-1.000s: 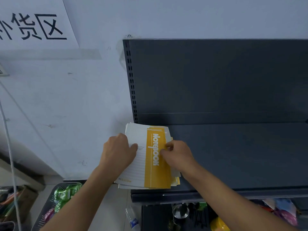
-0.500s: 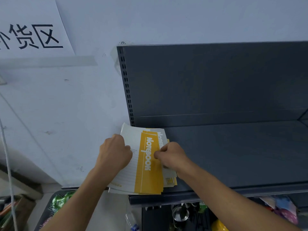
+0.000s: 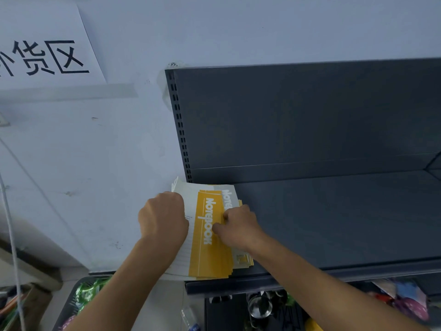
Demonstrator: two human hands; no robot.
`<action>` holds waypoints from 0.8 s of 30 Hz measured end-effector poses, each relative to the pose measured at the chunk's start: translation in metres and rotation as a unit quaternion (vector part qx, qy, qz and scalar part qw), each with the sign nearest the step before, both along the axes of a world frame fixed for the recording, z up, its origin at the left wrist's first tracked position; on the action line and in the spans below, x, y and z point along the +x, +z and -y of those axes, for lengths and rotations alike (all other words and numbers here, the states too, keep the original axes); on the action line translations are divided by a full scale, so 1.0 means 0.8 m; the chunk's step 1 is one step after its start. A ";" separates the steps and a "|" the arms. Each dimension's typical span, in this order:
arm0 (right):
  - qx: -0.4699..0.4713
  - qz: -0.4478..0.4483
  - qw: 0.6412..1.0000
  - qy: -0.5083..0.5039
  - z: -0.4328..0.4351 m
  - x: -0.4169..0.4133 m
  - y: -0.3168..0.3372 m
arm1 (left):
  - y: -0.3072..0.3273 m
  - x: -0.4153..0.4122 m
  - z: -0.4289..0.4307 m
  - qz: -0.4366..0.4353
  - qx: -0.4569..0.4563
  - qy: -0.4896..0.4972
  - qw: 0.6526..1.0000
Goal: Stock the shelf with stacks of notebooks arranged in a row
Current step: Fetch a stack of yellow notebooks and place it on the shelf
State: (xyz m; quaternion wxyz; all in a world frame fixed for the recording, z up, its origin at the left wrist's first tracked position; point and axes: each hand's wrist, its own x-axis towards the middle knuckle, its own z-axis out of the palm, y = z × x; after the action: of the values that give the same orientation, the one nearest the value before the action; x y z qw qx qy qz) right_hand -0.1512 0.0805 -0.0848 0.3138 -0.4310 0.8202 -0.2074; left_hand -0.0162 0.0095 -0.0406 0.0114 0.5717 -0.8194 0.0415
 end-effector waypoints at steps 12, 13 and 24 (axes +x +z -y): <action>-0.010 0.047 0.998 -0.046 0.012 -0.009 -0.011 | 0.000 0.012 0.014 -0.272 0.183 0.068 0.942; -0.008 0.049 0.998 -0.048 0.013 -0.009 -0.012 | -0.001 0.013 0.016 -0.281 0.190 0.073 0.938; -0.012 0.012 0.998 -0.053 0.013 -0.001 -0.014 | -0.019 0.028 0.020 -0.295 0.161 0.074 0.939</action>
State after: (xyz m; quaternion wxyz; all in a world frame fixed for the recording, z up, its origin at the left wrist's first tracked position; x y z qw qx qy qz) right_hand -0.1519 0.0698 -0.0958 0.3066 -0.3878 0.8356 -0.2393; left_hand 0.0066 -0.0062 -0.0554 0.1573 0.6112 -0.7304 -0.2611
